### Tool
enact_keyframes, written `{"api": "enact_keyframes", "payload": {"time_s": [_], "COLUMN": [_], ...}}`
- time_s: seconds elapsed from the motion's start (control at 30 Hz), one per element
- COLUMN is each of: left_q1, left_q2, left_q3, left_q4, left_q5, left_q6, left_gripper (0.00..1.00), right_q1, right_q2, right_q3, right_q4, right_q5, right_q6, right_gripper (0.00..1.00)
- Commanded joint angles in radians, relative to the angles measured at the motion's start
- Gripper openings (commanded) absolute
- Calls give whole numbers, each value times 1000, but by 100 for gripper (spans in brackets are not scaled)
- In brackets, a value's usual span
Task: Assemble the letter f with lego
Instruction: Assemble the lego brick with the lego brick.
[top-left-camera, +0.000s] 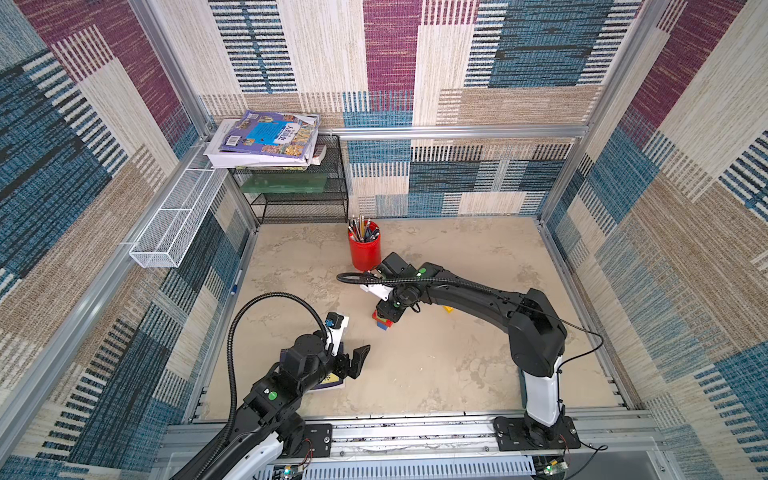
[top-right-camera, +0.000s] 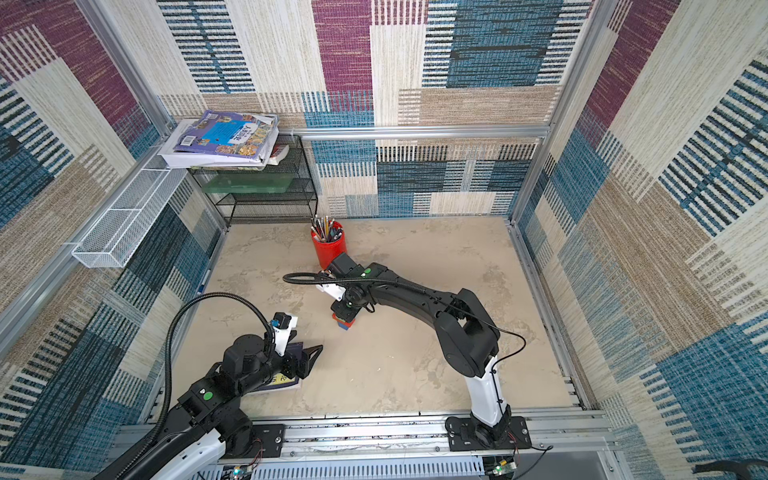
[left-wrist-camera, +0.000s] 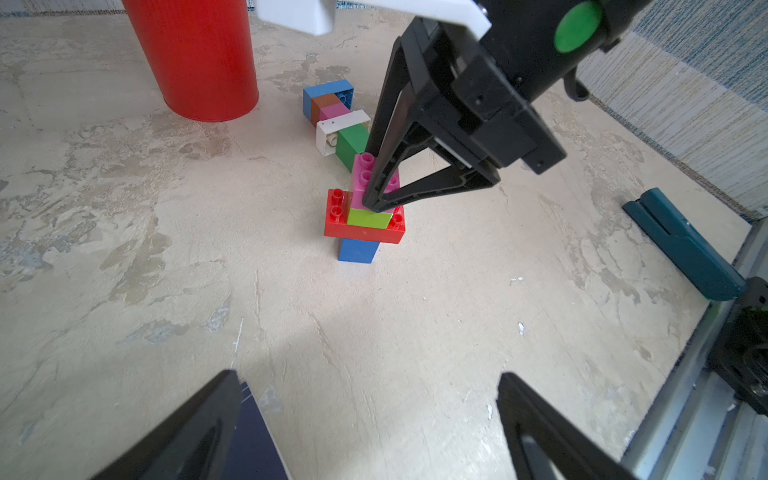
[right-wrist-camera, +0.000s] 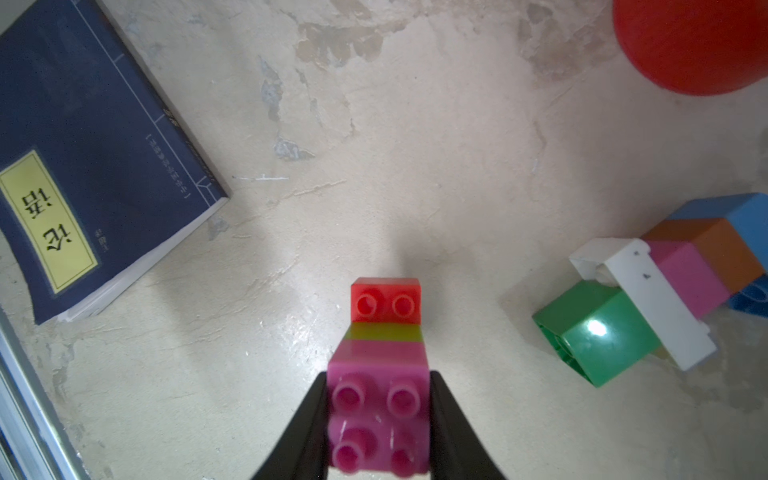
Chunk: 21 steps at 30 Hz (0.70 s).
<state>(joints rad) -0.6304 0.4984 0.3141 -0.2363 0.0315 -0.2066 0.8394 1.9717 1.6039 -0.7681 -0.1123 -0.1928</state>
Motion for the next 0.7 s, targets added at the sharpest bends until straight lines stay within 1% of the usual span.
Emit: {"api": "enact_keyframes", "payload": {"time_s": [0.0, 0.23, 0.47, 0.57, 0.67], "left_q1": [1, 1, 0, 1, 0], "left_q2": [1, 0, 1, 2, 2], "left_q3": [2, 2, 2, 2, 2], "left_q4": [14, 14, 14, 15, 12], "left_q5": [-7, -7, -7, -7, -7], "left_q6": [-2, -2, -2, -3, -4], "left_gripper": [99, 99, 99, 99, 99], "right_q1": [-1, 1, -3, -20, -62], "right_q2": [-15, -68, -117, -158, -206], "right_q3": [2, -11, -25, -50, -94], "right_q4": [-102, -81, -70, -59, -43], "right_q5": [92, 80, 77, 100, 116], "right_q6": [-11, -7, 3, 27, 60], "right_gripper": [41, 47, 47, 48, 49]}}
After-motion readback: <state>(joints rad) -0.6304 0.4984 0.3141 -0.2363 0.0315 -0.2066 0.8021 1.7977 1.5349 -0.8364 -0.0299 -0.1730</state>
